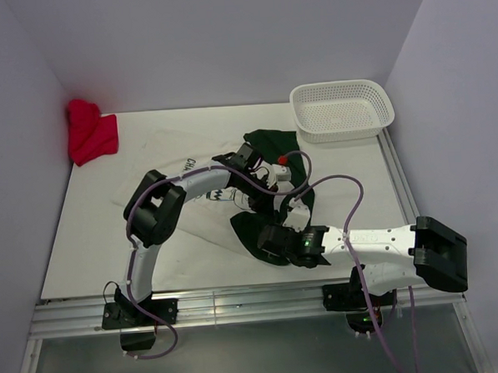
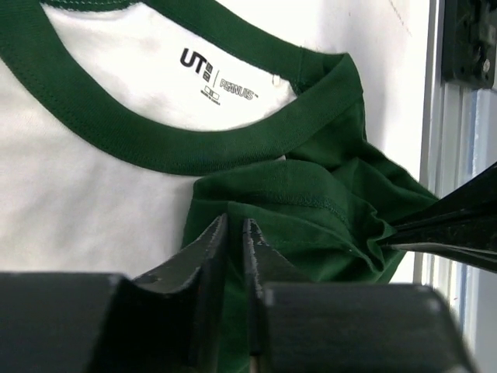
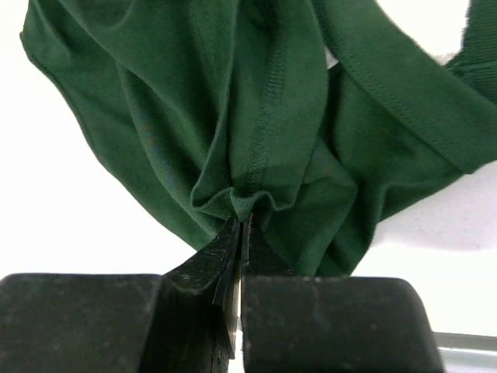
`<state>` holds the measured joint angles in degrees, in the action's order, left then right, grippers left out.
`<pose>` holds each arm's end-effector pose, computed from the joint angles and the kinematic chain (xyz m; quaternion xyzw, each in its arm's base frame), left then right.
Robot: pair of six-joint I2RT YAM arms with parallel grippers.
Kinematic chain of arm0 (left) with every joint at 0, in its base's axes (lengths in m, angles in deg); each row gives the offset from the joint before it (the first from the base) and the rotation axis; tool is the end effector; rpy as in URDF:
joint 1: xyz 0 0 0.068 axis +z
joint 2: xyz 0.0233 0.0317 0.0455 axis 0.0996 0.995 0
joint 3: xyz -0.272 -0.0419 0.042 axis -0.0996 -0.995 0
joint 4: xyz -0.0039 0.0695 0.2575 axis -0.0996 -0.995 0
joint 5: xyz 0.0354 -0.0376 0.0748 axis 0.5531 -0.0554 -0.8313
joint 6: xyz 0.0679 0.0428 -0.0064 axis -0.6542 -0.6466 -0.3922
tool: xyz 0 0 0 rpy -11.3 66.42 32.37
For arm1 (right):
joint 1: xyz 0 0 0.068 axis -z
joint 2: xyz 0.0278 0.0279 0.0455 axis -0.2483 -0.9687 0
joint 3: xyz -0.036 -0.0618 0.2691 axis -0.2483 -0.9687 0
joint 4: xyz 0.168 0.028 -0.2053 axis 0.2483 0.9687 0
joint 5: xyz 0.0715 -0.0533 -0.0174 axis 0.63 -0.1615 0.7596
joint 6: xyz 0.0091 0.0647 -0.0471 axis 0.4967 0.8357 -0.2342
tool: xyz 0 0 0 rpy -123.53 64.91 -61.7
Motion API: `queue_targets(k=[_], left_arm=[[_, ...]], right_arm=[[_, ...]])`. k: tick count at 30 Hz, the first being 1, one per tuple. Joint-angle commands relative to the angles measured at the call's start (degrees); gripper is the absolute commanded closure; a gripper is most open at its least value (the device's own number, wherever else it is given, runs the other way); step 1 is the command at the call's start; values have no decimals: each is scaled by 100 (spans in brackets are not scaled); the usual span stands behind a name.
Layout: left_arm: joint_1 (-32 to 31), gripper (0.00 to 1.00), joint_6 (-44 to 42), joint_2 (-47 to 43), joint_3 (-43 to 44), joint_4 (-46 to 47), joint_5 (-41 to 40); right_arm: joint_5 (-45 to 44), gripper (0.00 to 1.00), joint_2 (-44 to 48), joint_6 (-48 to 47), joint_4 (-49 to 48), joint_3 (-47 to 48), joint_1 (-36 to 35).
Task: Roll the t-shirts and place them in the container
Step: Fold the tshirt
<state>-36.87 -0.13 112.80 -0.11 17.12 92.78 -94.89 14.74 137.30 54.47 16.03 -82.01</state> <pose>0.3040 -0.3492 0.1458 0.5481 0.7049 -0.4270 0.1424 0.1160 0.2018 0.1491 0.1305 0.9422 0.1409 0.2744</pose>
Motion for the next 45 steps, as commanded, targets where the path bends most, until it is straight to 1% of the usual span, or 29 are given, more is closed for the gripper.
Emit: queue_targets(k=[1, 3, 4, 6, 11, 15, 23, 31, 39, 42, 43, 45], left_arm=[[-22, 84, 205, -371, 151, 274, -28], [-4, 87, 293, -468, 107, 379, -90], [5, 92, 363, -547, 55, 406, -142], [66, 95, 416, -652, 28, 458, -195], [216, 96, 662, -837, -25, 599, -345], [348, 98, 785, -952, -69, 661, -626], [497, 99, 926, -1101, -341, 863, -1223], [576, 100, 1102, -1172, -552, 1100, -1900], [620, 100, 1295, -1092, -570, 1232, -2849], [620, 100, 1339, -1040, -535, 1232, -3104], [620, 100, 1348, -1022, -535, 1223, -3166], [611, 100, 1313, -978, -526, 1206, -3228]], right_arm=[[-353, 100, 106, 147, 356, 261, -48], [-414, 100, 115, 191, 558, 410, -39], [-510, 100, 132, 235, 637, 455, -39], [-616, 100, 168, 288, 875, 595, -30], [-854, 100, 326, 411, 1244, 780, 84], [-1003, 100, 431, 376, 1394, 885, 277], [-1258, 100, 467, -274, 1350, 1236, 935], [-1399, 100, -34, -1204, 1227, 1729, 1534], [-1548, 100, -790, -1478, 1227, 2072, 1833], [-1566, 94, -957, -1505, 1166, 2081, 1886], [-1575, 89, -975, -1514, 1131, 2064, 1921], [-1575, 84, -992, -1514, 1104, 2037, 1982]])
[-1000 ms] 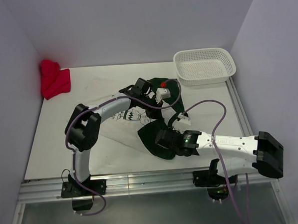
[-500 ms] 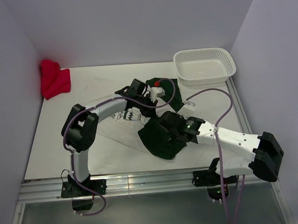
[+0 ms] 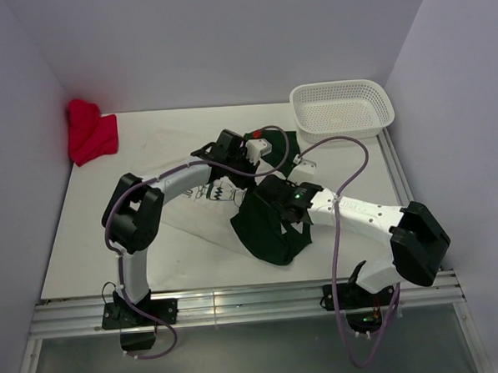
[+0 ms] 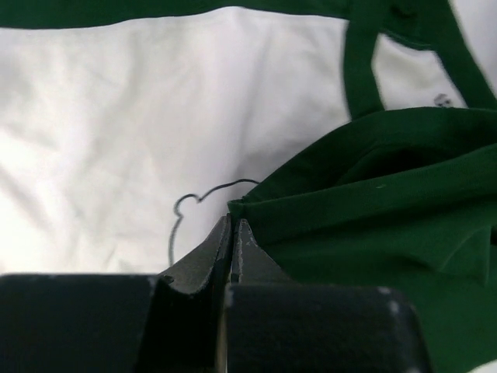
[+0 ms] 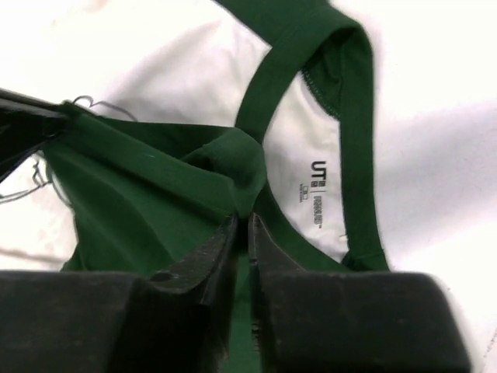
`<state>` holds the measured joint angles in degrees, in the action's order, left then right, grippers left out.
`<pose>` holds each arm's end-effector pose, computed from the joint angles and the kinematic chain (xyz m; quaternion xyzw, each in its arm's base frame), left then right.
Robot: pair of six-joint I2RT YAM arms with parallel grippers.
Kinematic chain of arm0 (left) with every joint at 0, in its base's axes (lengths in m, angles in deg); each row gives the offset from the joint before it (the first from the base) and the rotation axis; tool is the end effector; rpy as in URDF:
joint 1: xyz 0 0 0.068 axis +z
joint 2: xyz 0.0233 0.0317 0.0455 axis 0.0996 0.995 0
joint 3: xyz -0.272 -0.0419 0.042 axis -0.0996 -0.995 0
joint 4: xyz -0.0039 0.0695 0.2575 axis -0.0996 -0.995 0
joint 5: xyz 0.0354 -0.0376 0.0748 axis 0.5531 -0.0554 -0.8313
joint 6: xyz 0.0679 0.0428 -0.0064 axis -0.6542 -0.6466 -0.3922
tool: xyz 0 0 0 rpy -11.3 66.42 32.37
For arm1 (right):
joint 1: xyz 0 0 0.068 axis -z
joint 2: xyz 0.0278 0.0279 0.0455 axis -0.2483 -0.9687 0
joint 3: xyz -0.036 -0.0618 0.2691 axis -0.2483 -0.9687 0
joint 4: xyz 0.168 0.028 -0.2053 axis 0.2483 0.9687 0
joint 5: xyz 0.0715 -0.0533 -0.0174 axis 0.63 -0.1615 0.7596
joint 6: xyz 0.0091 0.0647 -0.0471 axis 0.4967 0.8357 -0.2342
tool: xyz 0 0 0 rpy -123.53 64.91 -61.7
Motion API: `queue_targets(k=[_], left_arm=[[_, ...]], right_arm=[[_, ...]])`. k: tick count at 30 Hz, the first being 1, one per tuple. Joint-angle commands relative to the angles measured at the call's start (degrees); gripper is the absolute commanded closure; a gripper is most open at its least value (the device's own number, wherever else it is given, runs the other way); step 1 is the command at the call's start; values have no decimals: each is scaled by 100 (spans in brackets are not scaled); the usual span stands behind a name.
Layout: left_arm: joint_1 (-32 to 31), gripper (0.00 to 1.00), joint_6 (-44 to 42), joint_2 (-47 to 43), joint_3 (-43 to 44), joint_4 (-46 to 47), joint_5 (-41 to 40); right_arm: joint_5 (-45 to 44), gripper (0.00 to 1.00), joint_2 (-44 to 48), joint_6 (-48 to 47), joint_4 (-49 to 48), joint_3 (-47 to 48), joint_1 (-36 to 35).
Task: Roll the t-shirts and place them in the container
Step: Fold the tshirt
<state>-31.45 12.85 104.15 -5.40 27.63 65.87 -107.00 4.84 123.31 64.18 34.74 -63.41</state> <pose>0.3556 -0.3005 0.1821 0.4094 0.8250 -0.2522 0.2968 0.2178 0.1853 0.2042 0.1849 0.9071 -0.0085 0.3780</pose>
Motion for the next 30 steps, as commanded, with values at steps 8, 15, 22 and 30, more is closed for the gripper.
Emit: queue_targets(k=[8, 15, 22, 30], left_arm=[[69, 93, 41, 142, 73, 119, -519], [78, 90, 85, 292, 170, 84, -476], [78, 91, 85, 336, 188, 40, -458], [78, 92, 94, 362, 188, 23, -440]], right_arm=[[-329, 53, 331, -378, -51, 104, 500], [171, 50, 385, -151, -182, -70, 614], [699, 51, 253, 333, -928, -730, 702], [1155, 51, 33, 219, -1755, -915, 1071]])
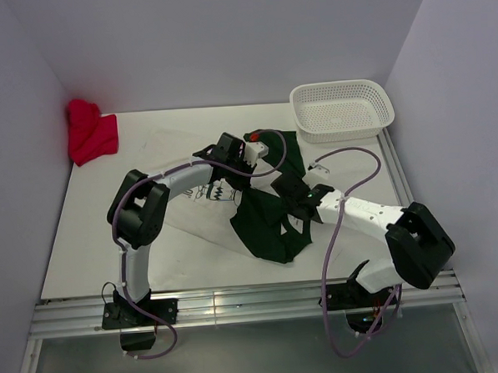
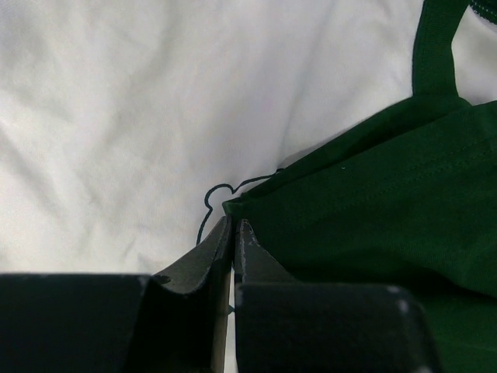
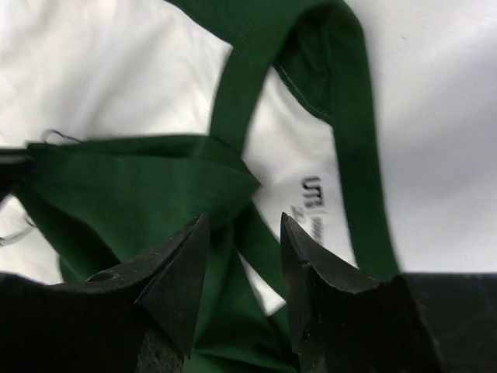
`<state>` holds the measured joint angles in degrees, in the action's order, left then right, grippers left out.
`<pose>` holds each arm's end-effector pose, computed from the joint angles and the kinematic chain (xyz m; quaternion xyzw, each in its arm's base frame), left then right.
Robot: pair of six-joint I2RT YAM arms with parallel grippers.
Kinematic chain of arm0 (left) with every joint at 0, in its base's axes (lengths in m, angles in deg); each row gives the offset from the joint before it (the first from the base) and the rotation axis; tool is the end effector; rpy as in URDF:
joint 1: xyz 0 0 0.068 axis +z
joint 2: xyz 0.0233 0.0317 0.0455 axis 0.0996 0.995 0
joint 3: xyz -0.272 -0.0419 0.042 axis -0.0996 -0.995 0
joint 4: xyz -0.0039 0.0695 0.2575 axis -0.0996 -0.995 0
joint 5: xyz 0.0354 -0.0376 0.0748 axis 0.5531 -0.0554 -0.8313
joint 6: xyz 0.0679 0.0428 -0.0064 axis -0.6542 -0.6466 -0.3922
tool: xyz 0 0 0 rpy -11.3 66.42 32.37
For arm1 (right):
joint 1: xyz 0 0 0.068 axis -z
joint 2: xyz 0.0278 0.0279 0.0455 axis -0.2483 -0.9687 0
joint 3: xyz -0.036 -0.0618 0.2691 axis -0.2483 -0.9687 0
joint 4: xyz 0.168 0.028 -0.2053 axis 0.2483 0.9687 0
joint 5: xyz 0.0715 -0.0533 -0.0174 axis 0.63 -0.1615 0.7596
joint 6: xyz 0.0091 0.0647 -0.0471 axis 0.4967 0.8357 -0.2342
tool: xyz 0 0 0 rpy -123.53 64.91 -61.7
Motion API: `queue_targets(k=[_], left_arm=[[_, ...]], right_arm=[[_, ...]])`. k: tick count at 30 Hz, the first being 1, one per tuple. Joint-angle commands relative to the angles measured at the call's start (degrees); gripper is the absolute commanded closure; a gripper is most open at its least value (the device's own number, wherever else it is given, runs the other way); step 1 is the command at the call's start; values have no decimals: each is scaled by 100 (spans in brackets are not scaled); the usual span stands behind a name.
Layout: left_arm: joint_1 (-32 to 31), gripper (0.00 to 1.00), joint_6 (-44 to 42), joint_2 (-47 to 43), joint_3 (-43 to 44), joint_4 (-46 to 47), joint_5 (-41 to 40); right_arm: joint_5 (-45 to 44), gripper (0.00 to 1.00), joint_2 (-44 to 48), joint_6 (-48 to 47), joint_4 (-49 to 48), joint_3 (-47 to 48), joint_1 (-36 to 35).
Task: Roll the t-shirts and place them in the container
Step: Fold the tshirt
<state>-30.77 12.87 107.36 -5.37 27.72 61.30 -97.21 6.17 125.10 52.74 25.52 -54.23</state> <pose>0.3659 -0.2947 0.1560 0.3937 0.8482 -0.2105 0.2851 0.2333 0.1517 0.1671 0.2645 0.9041 0.0442 0.3328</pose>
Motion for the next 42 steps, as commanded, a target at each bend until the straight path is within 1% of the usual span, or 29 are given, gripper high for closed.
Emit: queue_targets(k=[1, 5, 11, 13, 14, 16, 17, 18, 21, 26, 28, 32, 36, 38, 39, 41, 42], left_arm=[[2, 92, 83, 58, 185, 5, 16], [10, 92, 48, 58, 238, -39, 7], [2, 92, 39, 76, 238, -74, 25], [10, 92, 21, 85, 229, -74, 16], [10, 93, 30, 85, 221, -74, -1], [2, 93, 12, 85, 212, -74, -10], [10, 93, 21, 85, 212, -74, -1], [2, 93, 13, 93, 203, -83, -10], [2, 93, 12, 76, 177, -57, -28], [10, 93, 30, 41, 142, -39, -28], [2, 92, 30, 41, 133, -21, -28], [2, 91, 30, 67, 124, -13, -10], [2, 86, 65, 76, 133, -4, -1], [2, 82, 83, 76, 124, 31, -54], [10, 80, 91, 67, 124, 31, -71], [2, 71, 109, 15, 124, 84, -142], [10, 66, 135, -55, 124, 102, -185]], right_arm=[[212, 51, -161, 31, -683, 7, 197], [423, 52, -364, -13, -964, -10, 399], [555, 53, -531, 22, -1167, -63, 461], [555, 55, -584, 49, -1167, -72, 470], [564, 57, -593, 49, -1184, -89, 470], [564, 65, -610, 49, -1237, -107, 479], [555, 70, -619, 14, -1220, -63, 496], [494, 79, -619, -4, -1132, -11, 505], [232, 88, -628, -319, -799, 384, 505], [-182, 92, -716, -1119, -227, 1288, 505], [-288, 92, -724, -1399, -112, 1448, 514], [-403, 90, -891, -1621, 160, 1808, 514], [-429, 79, -953, -1560, 231, 1704, 505], [-481, 75, -935, -1481, 266, 1590, 505], [-508, 70, -918, -1463, 327, 1563, 514], [-569, 64, -857, -1402, 397, 1511, 514], [-578, 59, -787, -1349, 502, 1502, 531]])
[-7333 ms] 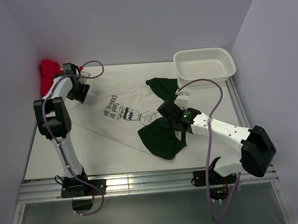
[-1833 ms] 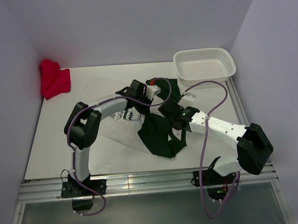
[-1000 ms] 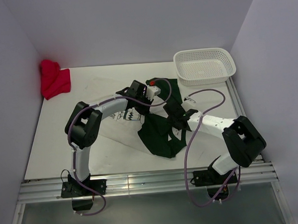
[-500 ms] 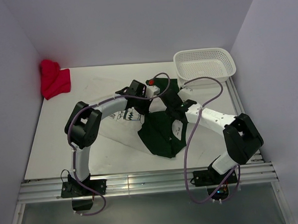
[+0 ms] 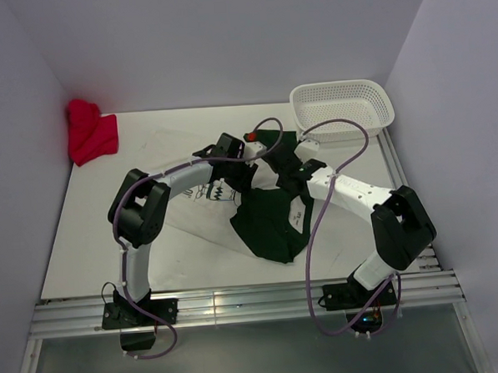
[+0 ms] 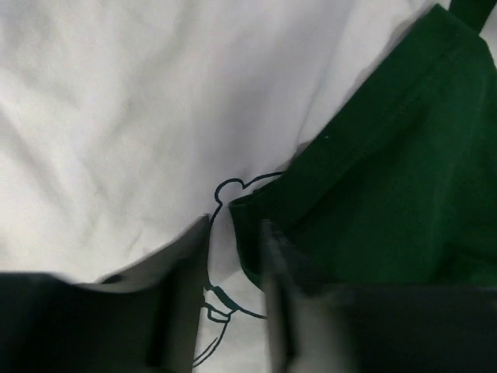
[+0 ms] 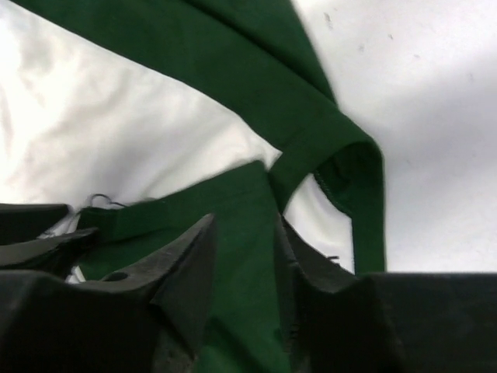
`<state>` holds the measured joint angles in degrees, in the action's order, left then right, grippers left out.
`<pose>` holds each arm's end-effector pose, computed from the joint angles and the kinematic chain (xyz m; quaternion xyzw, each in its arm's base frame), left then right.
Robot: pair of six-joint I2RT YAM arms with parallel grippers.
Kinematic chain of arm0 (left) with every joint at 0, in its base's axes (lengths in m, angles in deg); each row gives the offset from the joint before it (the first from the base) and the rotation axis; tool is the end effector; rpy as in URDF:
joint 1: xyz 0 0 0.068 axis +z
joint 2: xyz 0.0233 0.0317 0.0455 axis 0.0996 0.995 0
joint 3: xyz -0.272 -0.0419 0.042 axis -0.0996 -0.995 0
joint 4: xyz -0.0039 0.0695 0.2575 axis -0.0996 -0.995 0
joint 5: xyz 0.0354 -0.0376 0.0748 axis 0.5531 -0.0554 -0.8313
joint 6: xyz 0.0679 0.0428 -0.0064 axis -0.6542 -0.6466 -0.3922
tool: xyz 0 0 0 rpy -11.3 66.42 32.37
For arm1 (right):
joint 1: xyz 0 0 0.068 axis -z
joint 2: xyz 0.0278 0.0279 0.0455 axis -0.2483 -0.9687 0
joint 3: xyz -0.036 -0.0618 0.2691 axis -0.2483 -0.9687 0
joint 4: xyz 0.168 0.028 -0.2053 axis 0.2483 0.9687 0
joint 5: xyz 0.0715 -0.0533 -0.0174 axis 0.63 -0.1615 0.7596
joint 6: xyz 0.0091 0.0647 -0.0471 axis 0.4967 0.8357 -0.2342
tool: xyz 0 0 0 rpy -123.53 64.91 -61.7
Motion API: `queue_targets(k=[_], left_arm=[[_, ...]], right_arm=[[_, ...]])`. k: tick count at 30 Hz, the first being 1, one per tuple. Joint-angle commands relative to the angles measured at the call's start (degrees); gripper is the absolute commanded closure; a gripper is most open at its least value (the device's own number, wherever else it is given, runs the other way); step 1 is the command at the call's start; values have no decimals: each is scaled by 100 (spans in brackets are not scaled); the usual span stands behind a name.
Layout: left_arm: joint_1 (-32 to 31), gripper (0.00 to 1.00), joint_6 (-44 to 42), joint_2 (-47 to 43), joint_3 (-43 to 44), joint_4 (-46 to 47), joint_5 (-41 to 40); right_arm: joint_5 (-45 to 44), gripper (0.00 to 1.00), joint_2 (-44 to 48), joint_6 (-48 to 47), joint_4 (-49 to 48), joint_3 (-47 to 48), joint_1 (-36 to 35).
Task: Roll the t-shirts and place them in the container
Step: Fold the tshirt
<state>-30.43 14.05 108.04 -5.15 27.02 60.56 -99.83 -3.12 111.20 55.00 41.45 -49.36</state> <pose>0.3682 -0.2919 0.1506 0.3808 0.8584 -0.2048 0.2761 0.2966 0.1639 0.2064 0.2054 0.9047 -0.0010 0.3733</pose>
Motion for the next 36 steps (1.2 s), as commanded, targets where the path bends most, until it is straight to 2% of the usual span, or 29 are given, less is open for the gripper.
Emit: queue_targets(k=[1, 4, 6, 10, 14, 19, 26, 29, 32, 34, 36], left_arm=[[-25, 58, 35, -167, 111, 198, -155], [28, 47, 105, -290, 294, 137, -261], [141, 43, 175, -378, 418, -3, -331], [458, 33, 228, -519, 821, -390, -393], [915, 26, 53, -817, 858, -847, -481], [1855, 20, -570, -1433, 577, -1505, -516], [3436, 20, -1458, -1829, 138, -2463, -226], [4542, 20, -1950, -1776, 111, -2842, 63], [5237, 20, -2390, -1574, 260, -3483, 503], [5502, 20, -2697, -1425, 365, -3896, 713], [5837, 19, -2926, -1328, 401, -4107, 811]], right_arm=[[-325, 57, 186, 76, 330, -101, 53], [-211, 55, 546, 199, 498, -249, 62], [60, 54, 984, 330, 419, -477, 62], [588, 54, 1864, 674, 121, -1521, 44], [958, 54, 2603, 1104, -266, -2288, -209], [889, 53, 3017, 1825, -399, -2702, -913], [712, 52, 3148, 2475, -101, -2763, -1871], [720, 52, 3491, 2932, -3, -3053, -2266], [791, 51, 3746, 3301, 48, -3335, -2548], [782, 51, 3834, 3609, 357, -3440, -2662], [852, 51, 3913, 3758, 270, -3580, -2856]])
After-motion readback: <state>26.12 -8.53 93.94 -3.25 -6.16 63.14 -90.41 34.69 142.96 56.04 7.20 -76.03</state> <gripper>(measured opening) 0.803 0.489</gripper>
